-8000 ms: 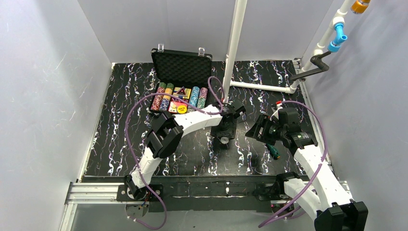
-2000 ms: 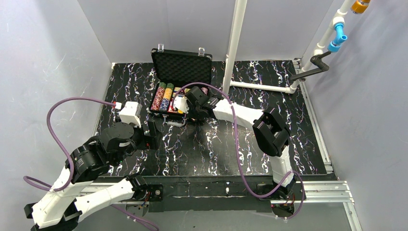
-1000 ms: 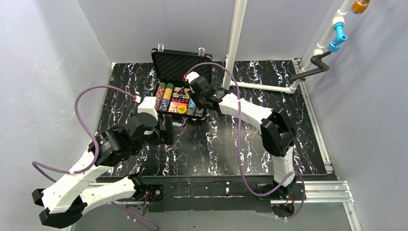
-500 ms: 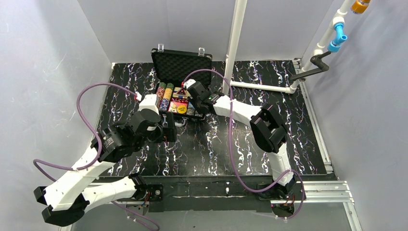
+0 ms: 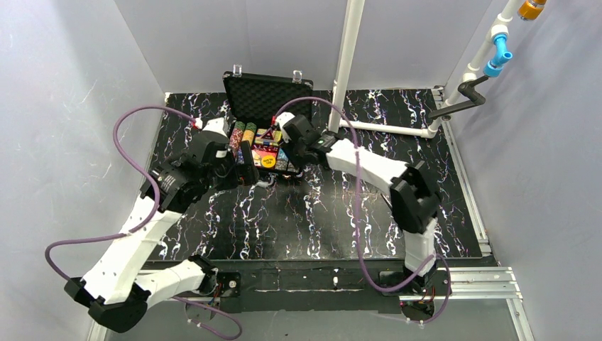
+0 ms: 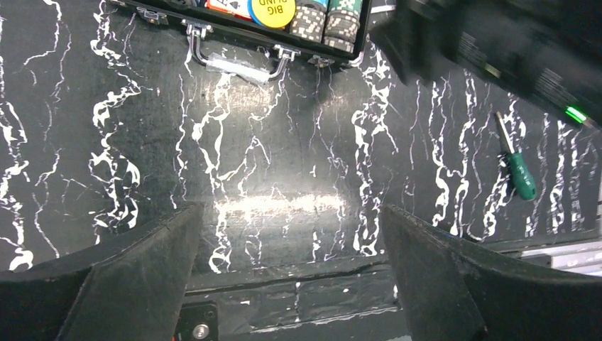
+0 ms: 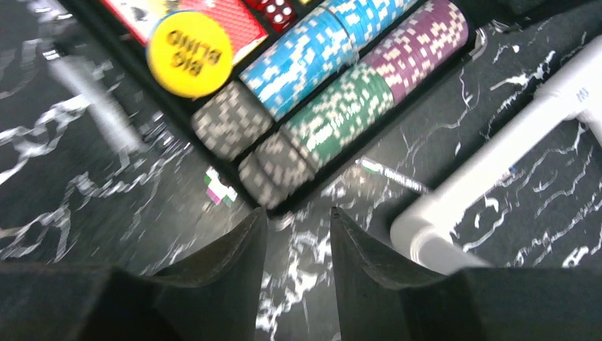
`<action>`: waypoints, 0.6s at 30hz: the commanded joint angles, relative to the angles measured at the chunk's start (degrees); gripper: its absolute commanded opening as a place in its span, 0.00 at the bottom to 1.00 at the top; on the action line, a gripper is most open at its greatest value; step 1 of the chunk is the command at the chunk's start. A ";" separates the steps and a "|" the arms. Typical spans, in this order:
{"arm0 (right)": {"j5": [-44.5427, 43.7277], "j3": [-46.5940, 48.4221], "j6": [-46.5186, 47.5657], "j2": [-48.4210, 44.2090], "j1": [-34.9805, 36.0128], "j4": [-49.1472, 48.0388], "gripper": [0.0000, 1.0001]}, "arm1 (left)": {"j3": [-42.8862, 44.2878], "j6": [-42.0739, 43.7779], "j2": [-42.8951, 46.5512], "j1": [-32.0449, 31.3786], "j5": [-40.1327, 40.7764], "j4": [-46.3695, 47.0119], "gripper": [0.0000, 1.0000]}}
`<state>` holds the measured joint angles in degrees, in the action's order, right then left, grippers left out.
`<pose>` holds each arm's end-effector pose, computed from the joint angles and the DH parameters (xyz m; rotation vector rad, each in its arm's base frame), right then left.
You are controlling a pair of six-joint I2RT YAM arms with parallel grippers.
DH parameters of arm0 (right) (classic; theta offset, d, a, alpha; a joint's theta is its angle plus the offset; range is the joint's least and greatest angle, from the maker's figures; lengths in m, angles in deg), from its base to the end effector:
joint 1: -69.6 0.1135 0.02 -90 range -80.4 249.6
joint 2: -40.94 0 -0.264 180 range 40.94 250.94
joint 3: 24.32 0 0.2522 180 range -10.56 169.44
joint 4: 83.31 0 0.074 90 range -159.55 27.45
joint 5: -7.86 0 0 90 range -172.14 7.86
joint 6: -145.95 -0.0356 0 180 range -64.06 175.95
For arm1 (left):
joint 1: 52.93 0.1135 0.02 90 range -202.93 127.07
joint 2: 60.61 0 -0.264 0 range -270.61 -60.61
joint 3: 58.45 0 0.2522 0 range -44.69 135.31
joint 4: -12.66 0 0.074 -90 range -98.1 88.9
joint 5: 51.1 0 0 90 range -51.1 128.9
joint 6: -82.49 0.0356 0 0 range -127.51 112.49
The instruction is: Pack up texas hold em set
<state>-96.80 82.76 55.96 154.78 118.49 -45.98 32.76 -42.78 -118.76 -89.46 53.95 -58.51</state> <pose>0.3060 0.3369 0.2498 -0.8414 2.1545 0.1343 0.1480 -0.0981 0.4084 -0.1190 2.2355 -0.3983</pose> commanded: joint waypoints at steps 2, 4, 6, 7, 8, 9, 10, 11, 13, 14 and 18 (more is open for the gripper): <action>6.86 -8.40 -5.93 -18.83 0.33 1.47 0.47 | 2.20 0.97 -3.06 7.71 -11.87 5.28 0.98; 8.73 -14.70 -8.27 -24.90 0.25 0.53 0.47 | 2.49 -0.34 -5.22 10.84 -16.89 8.31 0.98; 10.28 -21.50 -10.65 -30.95 0.29 -0.65 0.47 | 2.69 -2.77 -7.73 14.10 -22.20 12.84 0.98; 10.54 -24.56 -11.78 -34.07 0.24 -0.93 0.47 | 2.38 -4.56 -8.98 15.76 -24.96 15.30 0.98; 10.55 -27.67 -12.97 -36.88 0.20 -1.10 0.48 | 2.14 -6.53 -10.20 17.37 -27.66 18.23 0.97; 10.26 -30.41 -13.95 -39.94 0.17 -1.27 0.49 | 1.19 -9.10 -11.85 18.92 -30.29 21.62 0.97; 9.90 -33.25 -14.99 -42.92 0.04 -1.39 0.49 | 0.26 -11.87 -13.01 20.20 -32.74 25.45 0.96; 9.35 -36.75 -15.89 -45.66 -0.12 -1.57 0.50 | -0.75 -15.25 -14.29 21.35 -35.59 30.09 0.95; 7.39 -42.42 -17.87 -53.24 -1.24 -1.52 0.51 | -2.49 -22.40 -18.93 23.13 -38.03 43.08 0.92; 6.77 -45.18 -18.76 -56.53 -3.01 -0.72 0.52 | -3.08 -27.25 -21.92 23.54 -37.85 51.43 0.90; 10.57 -51.03 -21.58 -66.82 -10.37 1.84 0.54 | 7.25 -40.60 -43.82 23.99 -28.62 78.05 0.81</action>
<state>-88.06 33.40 36.53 90.56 110.46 -44.38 31.69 -76.13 -154.52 -65.82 19.81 5.86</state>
